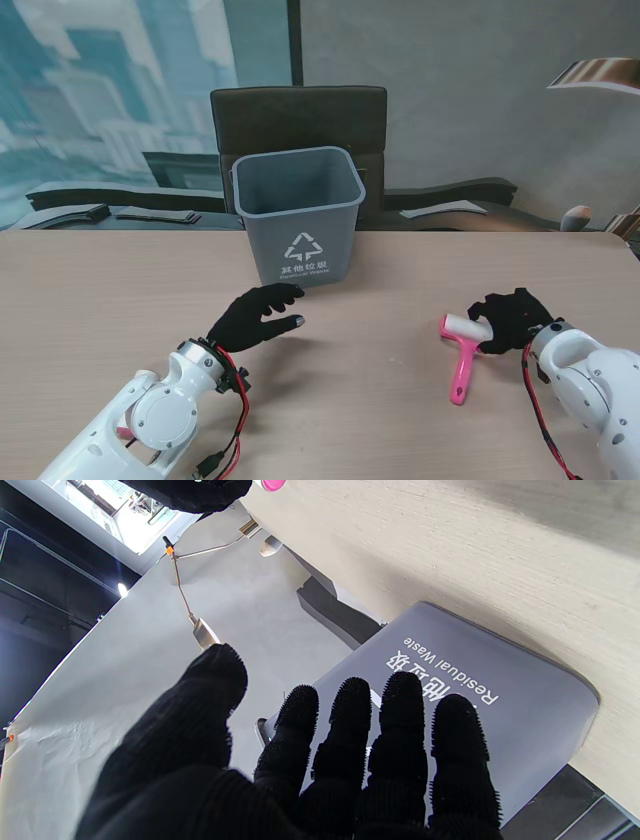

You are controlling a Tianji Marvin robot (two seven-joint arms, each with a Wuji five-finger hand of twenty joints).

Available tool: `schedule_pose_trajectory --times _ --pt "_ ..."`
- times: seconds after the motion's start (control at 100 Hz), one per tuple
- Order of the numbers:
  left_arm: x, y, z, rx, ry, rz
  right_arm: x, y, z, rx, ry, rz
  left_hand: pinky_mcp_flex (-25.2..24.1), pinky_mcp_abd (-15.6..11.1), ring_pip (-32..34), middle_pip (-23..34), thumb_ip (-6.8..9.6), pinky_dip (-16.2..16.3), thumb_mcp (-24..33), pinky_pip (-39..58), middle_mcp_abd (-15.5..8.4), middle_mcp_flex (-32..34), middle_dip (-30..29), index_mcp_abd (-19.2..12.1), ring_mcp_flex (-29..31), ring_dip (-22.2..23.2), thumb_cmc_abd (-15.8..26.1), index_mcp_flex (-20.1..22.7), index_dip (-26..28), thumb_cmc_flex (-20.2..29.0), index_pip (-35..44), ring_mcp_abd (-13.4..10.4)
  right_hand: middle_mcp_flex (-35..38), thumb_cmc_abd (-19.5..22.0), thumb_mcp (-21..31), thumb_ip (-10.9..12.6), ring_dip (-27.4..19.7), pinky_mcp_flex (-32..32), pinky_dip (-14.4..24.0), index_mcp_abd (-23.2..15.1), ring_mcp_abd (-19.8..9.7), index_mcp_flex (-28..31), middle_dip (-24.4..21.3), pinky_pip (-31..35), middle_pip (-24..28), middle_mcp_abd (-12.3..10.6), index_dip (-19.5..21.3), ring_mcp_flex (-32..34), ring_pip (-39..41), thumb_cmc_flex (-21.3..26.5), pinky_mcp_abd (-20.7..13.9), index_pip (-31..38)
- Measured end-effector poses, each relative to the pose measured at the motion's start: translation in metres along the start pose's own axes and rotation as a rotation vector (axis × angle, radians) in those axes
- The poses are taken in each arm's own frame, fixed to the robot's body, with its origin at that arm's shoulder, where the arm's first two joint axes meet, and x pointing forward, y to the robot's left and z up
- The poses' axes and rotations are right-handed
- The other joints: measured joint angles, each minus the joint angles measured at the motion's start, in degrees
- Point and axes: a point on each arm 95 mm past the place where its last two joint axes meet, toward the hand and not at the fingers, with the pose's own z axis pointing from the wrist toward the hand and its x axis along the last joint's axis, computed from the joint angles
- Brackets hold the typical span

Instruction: Replace a lint-roller refill

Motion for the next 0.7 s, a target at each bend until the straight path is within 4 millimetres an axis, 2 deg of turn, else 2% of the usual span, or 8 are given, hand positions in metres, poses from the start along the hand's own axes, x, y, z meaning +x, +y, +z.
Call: schedule_pose_trajectory --times 0.3,0.47,0.5,0.7 --pt "-0.001 -0.001 -0.001 0.005 -0.002 0.002 0.003 0.000 0.001 -0.014 0.012 -0.011 0.00 0.00 0.01 0.00 0.00 0.00 0.00 0.00 0.01 0.00 0.00 0.00 0.00 0.00 0.00 0.00 0.00 0.00 0.00 0.00 -0.06 -0.01 0.00 0.00 -0.49 -0.57 -0.01 -0.26 0.00 -0.07 -0.49 -0.63 0.00 0.00 -0.01 -0.17 -0.04 -0.12 0.01 -0.01" --pt "-0.001 -0.001 -0.001 0.004 -0.002 0.001 0.007 -0.004 0.007 0.009 0.017 -0.030 0.00 0.00 0.01 0.00 0.00 0.00 0.00 0.00 0.01 0.00 0.00 0.00 0.00 0.01 0.00 0.00 0.00 0.00 0.00 0.00 -2.61 -0.56 0.00 0.00 -0.65 -1.31 -0.05 1.22 0.00 -3.04 -1.15 -1.29 -0.93 0.00 -0.70 -1.87 -0.89 -0.27 0.05 -1.55" --pt "-0.001 -0.001 -0.001 0.004 -0.002 0.001 0.007 -0.005 0.009 0.018 0.017 -0.030 0.00 0.00 0.01 0.00 0.00 0.00 0.00 0.00 0.01 0.00 0.00 0.00 0.00 0.01 0.00 0.00 0.00 0.00 0.00 0.01 -3.06 -1.61 0.03 0.00 -0.65 -1.59 -0.08 1.64 0.00 -3.06 -1.15 -1.44 -0.89 0.00 -0.82 -2.74 -0.89 -0.74 0.05 -1.82" --pt "-0.001 -0.001 -0.001 0.004 -0.002 0.001 0.014 -0.011 0.017 0.063 0.031 -0.029 0.00 0.00 0.01 0.00 0.01 0.00 0.00 0.00 0.01 0.00 0.00 0.00 0.00 0.01 0.00 0.00 0.00 0.00 0.00 0.01 -3.52 -1.85 0.85 0.00 -1.07 -1.54 -0.11 3.92 0.00 -2.78 -1.15 -1.78 -0.36 0.00 -1.34 -3.27 -1.33 -0.74 0.22 -2.49"
